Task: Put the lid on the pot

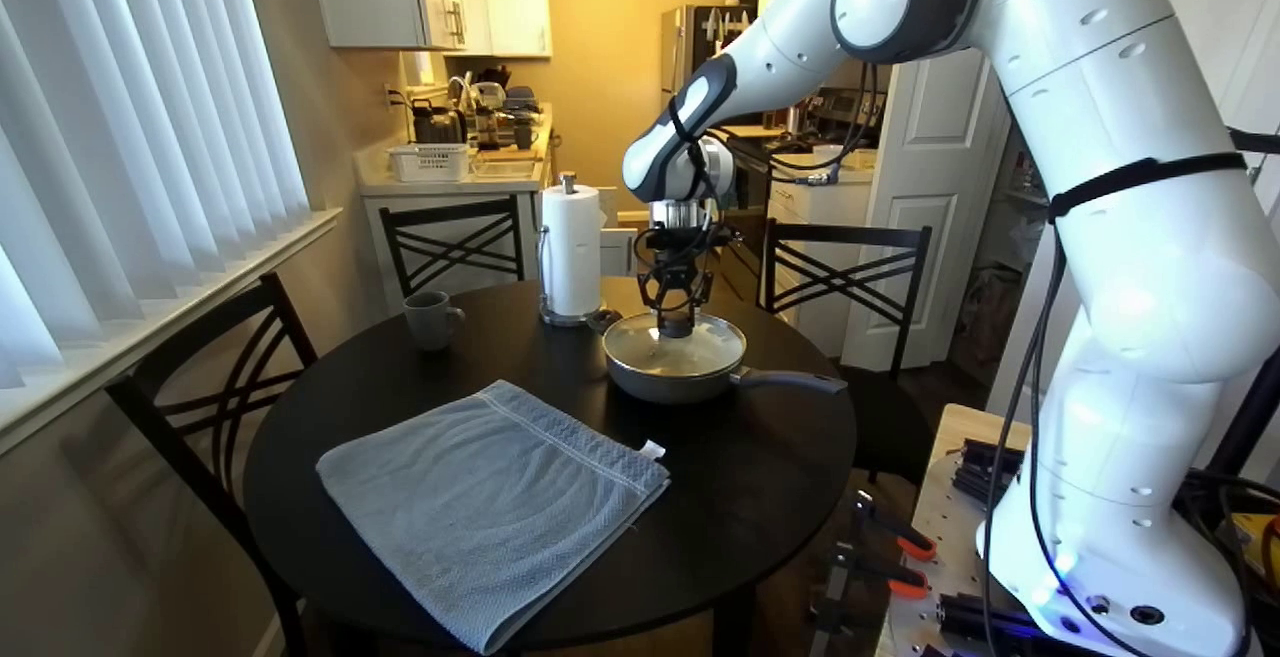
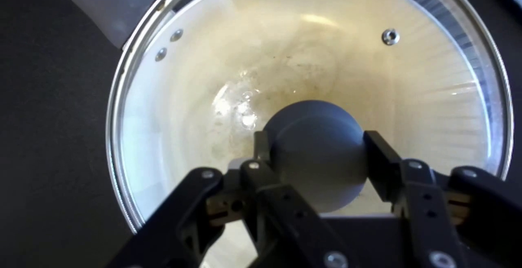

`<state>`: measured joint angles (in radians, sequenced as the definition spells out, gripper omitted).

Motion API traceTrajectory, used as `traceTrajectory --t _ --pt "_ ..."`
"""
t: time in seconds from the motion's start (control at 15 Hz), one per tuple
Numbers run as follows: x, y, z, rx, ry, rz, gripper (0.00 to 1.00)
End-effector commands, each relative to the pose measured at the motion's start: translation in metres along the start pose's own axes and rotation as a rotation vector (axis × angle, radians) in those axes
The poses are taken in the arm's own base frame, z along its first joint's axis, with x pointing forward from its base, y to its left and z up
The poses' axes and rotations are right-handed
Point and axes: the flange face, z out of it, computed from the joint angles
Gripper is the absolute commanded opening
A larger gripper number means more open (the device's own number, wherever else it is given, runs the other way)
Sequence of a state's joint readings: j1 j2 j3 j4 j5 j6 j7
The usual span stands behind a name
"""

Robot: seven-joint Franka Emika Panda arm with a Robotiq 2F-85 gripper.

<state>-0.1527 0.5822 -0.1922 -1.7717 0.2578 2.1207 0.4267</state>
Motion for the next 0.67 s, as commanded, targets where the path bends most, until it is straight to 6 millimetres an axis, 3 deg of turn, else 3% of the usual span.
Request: traceTrajectory --t 0.0,0.6 --pt "0.0092 0.0060 -0.0124 0.002 -0.011 0.040 0.34" --pt "0.0135 0.0031 -0.0143 0.007 -0.003 0.051 0.34"
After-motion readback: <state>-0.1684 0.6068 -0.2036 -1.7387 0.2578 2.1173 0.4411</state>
